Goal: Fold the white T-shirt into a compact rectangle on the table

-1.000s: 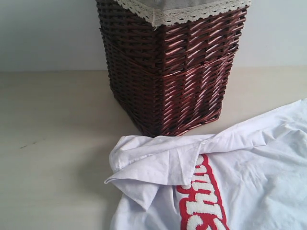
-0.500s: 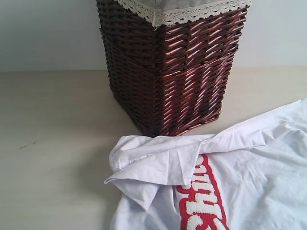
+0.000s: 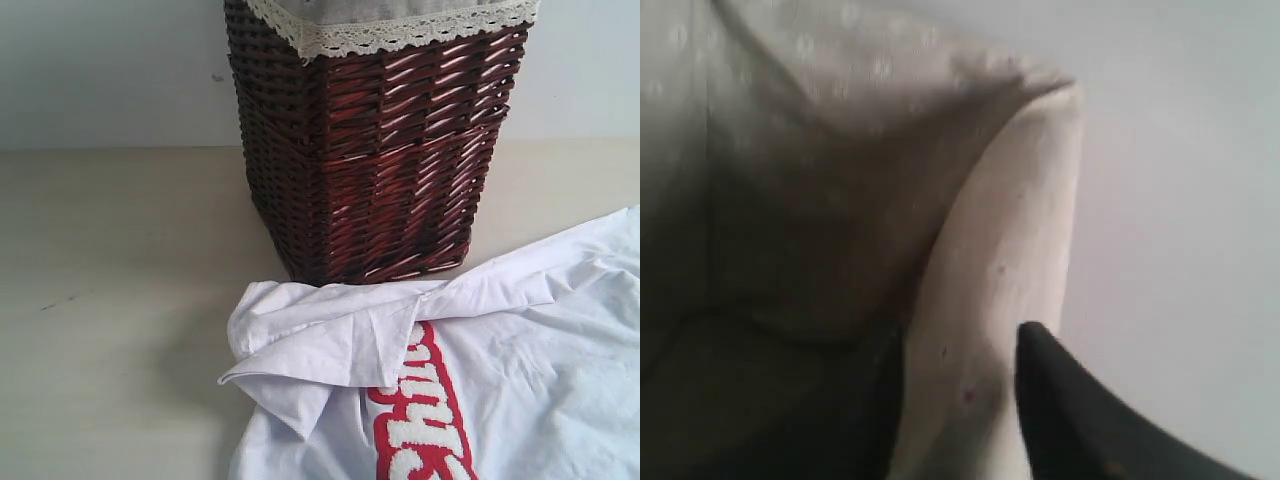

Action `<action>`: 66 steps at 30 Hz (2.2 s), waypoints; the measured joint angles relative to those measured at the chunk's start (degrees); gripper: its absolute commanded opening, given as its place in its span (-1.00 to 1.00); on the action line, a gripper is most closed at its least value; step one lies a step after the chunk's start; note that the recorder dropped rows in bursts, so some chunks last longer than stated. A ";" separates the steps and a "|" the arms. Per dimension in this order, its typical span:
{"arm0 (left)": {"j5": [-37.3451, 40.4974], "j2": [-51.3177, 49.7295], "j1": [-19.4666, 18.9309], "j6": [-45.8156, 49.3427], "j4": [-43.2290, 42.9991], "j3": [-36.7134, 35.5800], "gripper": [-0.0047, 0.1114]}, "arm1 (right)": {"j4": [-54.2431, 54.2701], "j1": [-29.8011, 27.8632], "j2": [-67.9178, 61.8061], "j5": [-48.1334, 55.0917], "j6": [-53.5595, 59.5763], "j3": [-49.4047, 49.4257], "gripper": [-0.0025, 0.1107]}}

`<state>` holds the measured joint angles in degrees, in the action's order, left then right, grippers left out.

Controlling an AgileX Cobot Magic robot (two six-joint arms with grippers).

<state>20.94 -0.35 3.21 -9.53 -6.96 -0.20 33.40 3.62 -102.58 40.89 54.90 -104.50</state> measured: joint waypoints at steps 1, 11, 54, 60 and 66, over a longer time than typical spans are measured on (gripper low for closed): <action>0.00 0.00 0.00 0.00 0.00 0.00 -0.92 | -3.27 0.00 -0.25 1.54 -1.45 0.12 0.08; 0.00 0.00 0.00 0.00 0.00 0.00 -0.92 | 4.65 0.00 4.35 1.36 -5.16 0.73 0.08; 0.00 0.00 0.00 0.00 0.00 0.00 -0.92 | -26.02 26.44 2.97 1.86 -25.42 0.32 -0.25; 0.00 0.00 0.00 0.00 0.00 0.00 -0.92 | -34.63 26.55 4.93 7.23 -30.87 0.32 -0.25; 0.00 0.00 0.00 0.00 0.00 0.00 -0.92 | -42.32 26.55 5.39 14.31 -32.31 0.32 -0.25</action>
<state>20.94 -0.35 3.21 -9.53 -6.96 -0.20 -8.92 30.16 -97.19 55.20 22.59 -104.18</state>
